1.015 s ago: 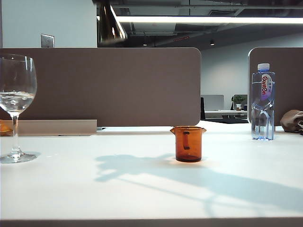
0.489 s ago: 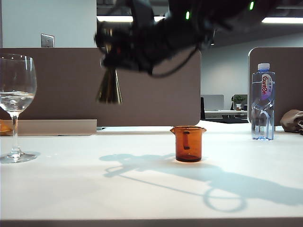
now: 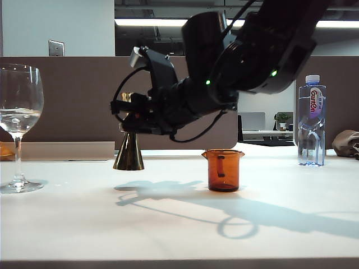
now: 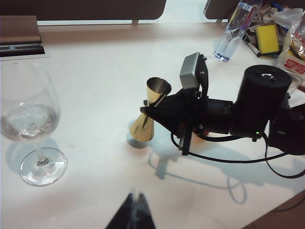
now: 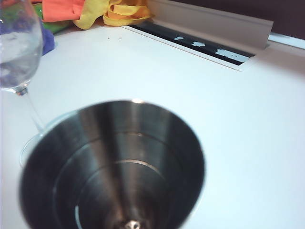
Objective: Pick up the small amber measuring cup and pour the water in it into the jigger, then pick up the jigger and pour the water in it into the wine glass.
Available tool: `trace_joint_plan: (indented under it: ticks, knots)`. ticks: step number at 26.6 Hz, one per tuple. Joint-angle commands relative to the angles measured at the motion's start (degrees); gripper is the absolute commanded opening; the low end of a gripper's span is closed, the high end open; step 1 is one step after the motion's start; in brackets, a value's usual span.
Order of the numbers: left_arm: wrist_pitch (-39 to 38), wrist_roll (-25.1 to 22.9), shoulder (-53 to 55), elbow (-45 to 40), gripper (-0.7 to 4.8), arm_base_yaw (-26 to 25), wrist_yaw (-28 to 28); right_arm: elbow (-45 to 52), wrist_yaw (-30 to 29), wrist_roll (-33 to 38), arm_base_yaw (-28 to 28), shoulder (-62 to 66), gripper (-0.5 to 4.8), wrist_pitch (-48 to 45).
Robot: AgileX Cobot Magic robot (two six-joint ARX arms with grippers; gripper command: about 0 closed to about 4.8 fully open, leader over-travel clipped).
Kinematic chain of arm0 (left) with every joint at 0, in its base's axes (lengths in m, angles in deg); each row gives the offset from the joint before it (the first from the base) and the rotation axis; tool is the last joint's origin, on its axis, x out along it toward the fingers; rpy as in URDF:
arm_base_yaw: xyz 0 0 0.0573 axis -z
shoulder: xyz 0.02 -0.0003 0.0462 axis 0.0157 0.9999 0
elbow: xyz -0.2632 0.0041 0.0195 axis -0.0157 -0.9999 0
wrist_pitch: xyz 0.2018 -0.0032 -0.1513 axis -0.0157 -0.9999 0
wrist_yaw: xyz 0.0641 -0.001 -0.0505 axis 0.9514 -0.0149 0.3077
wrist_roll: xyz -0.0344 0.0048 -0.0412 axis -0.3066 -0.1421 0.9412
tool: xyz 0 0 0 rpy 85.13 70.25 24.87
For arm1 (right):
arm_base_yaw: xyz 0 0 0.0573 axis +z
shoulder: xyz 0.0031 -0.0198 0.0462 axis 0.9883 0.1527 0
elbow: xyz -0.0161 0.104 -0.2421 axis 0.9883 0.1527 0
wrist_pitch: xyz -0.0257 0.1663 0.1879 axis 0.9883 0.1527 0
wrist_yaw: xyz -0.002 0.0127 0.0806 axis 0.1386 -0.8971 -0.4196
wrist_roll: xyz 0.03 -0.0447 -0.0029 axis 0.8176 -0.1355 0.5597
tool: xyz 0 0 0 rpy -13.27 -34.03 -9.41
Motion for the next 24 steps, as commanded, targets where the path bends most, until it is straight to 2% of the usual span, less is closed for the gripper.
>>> trace_joint_plan:
  ticks: [1, 14, 17, 21, 24]
  knots:
    - [0.68, -0.04, 0.02, 0.17, -0.02, 0.00, -0.17, -2.49, -0.26, 0.68, 0.09, 2.21, -0.01, -1.53]
    - [0.66, -0.04, 0.02, 0.17, -0.02, 0.00, -0.17, -4.07, -0.20, 0.72, 0.59, 5.14, 0.01, 0.07]
    - [0.66, -0.04, 0.02, 0.17, -0.02, 0.00, -0.17, -4.07, -0.07, 0.72, 0.81, 5.14, 0.61, 0.35]
    - [0.66, -0.04, 0.02, 0.17, -0.02, -0.02, -0.17, -4.07, -0.07, 0.72, 0.94, 5.16, 0.73, 0.37]
    - [0.66, -0.04, 0.02, 0.17, -0.02, 0.00, -0.17, -4.07, -0.04, 0.70, 1.20, 5.14, 1.36, 0.37]
